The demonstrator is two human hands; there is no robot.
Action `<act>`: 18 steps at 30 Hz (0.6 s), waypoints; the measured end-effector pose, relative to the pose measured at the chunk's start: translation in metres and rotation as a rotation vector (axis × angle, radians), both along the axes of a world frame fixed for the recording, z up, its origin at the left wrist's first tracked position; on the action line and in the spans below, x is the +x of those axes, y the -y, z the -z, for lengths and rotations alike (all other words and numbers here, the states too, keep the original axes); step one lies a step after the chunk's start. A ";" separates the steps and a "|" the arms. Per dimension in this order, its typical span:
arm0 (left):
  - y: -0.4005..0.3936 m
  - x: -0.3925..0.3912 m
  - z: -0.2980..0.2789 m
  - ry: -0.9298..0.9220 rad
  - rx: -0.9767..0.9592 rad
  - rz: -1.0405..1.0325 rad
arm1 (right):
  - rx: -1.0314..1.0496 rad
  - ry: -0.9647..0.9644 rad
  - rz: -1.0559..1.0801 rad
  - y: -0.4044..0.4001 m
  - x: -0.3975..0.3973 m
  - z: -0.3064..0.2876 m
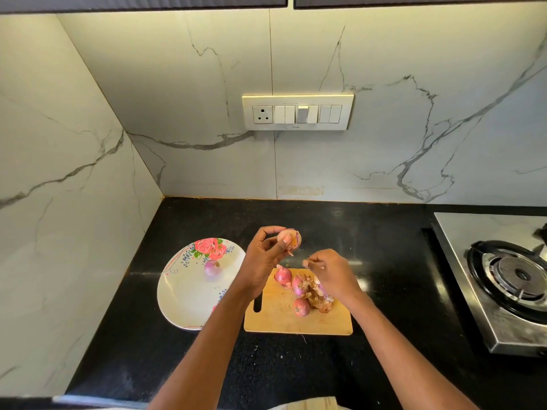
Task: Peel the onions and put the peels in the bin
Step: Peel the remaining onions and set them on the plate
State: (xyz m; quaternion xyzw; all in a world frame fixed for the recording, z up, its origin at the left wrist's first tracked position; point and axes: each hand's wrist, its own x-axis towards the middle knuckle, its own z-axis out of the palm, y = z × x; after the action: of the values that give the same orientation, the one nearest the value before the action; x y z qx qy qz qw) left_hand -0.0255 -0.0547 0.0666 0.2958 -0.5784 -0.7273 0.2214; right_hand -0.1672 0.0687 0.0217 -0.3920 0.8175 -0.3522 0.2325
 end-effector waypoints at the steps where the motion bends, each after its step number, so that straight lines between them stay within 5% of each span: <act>1: 0.000 -0.001 -0.001 -0.003 -0.001 0.000 | -0.055 0.017 0.031 0.000 0.001 -0.004; 6: 0.001 -0.002 -0.002 -0.019 -0.022 -0.003 | -0.421 0.199 0.086 0.007 0.002 -0.052; 18: 0.004 -0.001 -0.008 0.001 -0.029 0.085 | -0.437 0.110 0.104 0.024 -0.003 -0.054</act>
State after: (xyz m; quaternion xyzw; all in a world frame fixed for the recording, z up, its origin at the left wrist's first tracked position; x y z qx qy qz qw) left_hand -0.0266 -0.0588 0.0748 0.2683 -0.6010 -0.7274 0.1943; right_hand -0.1702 0.0443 0.0757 -0.3707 0.7269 -0.5532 0.1678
